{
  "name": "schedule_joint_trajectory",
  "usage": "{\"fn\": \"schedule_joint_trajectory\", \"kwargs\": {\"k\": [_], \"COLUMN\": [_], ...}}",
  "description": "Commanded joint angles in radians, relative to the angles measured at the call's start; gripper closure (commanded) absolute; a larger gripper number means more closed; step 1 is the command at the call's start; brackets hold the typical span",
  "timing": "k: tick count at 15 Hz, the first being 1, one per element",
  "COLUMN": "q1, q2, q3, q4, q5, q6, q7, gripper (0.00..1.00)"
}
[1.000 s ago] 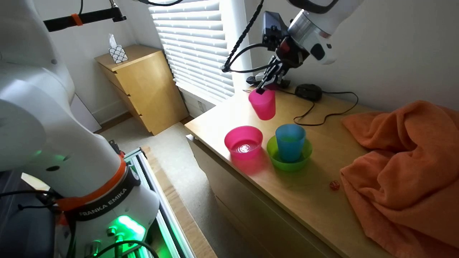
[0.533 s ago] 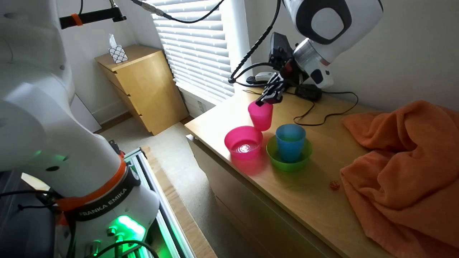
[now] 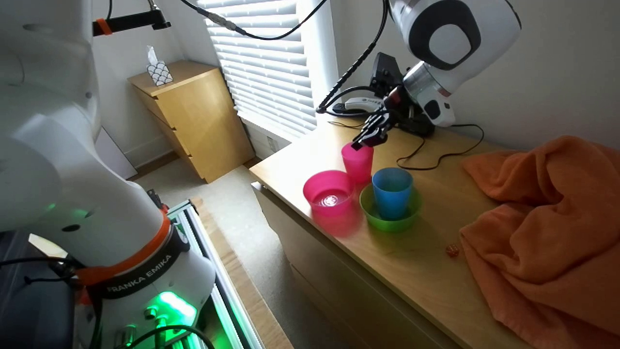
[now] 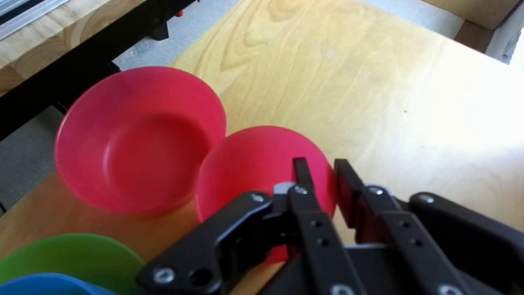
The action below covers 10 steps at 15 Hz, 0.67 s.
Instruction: Put the pink cup on the cabinet then place the blue cup in the pink bowl and put the pink cup in the green bowl
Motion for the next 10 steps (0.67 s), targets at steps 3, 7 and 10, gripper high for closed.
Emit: {"fn": "schedule_joint_trajectory", "kwargs": {"k": [3, 7, 10], "q1": [-0.016, -0.027, -0.032], "q2": [-0.007, -0.062, -0.140], "q3": [0.002, -0.015, -0.046], "q4": [0.033, 0.023, -0.026], "q5": [0.024, 0.007, -0.033], "q6": [-0.042, -0.085, -0.064], "q7": [0.022, 0.022, 0.006], "gripper": [0.30, 0.01, 0.00]}}
